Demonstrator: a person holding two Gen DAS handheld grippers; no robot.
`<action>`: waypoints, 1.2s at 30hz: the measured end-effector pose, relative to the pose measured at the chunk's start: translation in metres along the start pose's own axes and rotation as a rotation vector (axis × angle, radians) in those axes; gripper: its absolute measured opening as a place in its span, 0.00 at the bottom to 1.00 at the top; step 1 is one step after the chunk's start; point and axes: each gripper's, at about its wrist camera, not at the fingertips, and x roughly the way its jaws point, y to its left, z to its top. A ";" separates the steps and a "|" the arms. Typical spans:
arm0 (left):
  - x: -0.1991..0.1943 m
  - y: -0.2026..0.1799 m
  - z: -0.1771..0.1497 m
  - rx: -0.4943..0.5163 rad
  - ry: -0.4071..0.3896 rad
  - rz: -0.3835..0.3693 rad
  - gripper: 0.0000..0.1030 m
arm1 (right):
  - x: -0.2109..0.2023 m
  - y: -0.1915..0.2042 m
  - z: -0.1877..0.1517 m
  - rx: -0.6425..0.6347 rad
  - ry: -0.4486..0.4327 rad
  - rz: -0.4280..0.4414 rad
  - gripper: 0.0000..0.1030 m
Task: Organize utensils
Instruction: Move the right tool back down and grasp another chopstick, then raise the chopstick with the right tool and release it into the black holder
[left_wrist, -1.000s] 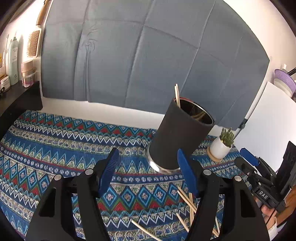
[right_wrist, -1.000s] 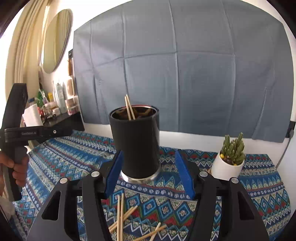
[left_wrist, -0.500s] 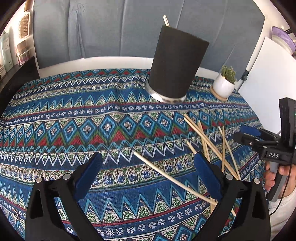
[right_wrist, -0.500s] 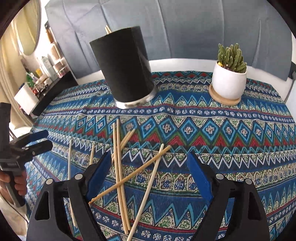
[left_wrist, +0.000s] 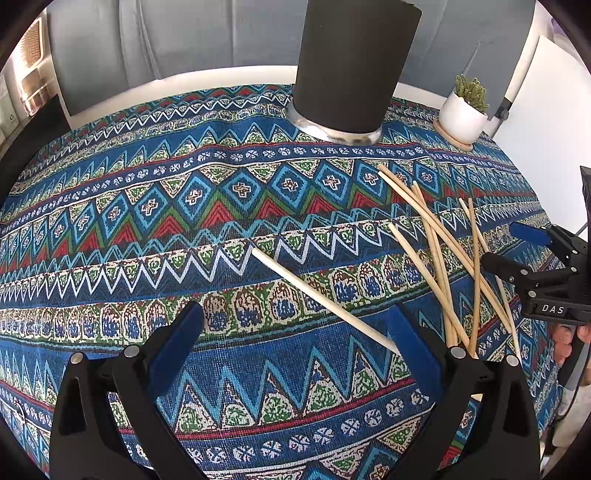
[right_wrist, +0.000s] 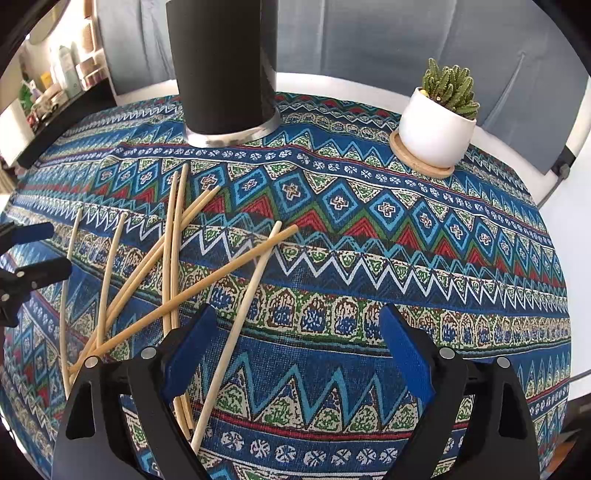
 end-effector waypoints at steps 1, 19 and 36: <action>0.001 -0.002 -0.001 -0.001 -0.003 0.015 0.94 | 0.000 -0.001 -0.001 0.007 -0.002 0.001 0.85; 0.003 -0.013 -0.012 0.058 -0.060 0.080 0.95 | -0.007 -0.015 -0.013 -0.022 -0.024 0.085 0.64; -0.029 0.050 -0.024 -0.001 -0.004 -0.024 0.07 | -0.047 -0.064 -0.020 -0.003 -0.100 0.084 0.04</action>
